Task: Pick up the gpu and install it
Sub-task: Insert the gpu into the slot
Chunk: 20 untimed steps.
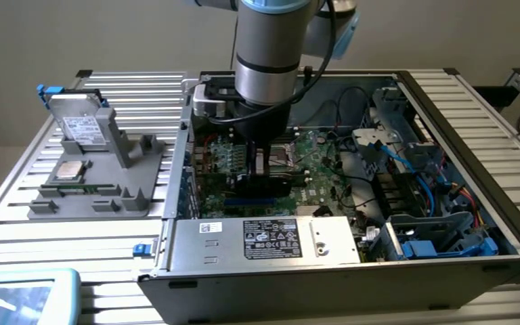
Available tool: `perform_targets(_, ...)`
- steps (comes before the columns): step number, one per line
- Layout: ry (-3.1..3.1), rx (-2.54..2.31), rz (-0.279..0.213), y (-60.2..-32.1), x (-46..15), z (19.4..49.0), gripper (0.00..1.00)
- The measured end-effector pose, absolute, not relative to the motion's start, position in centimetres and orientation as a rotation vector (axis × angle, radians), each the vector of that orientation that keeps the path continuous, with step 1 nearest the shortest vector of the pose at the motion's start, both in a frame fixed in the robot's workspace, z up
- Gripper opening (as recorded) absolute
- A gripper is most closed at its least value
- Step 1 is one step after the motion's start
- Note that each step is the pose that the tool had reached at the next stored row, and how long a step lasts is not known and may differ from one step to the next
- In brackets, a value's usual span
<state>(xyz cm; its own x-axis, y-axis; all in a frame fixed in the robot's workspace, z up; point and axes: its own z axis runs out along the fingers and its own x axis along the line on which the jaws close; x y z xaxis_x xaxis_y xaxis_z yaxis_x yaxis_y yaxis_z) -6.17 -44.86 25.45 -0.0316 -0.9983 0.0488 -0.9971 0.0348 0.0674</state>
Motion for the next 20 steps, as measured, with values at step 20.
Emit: perform_targets(20, -2.211, 2.138, 0.002, -44.86, -6.46, 25.59, 0.27)
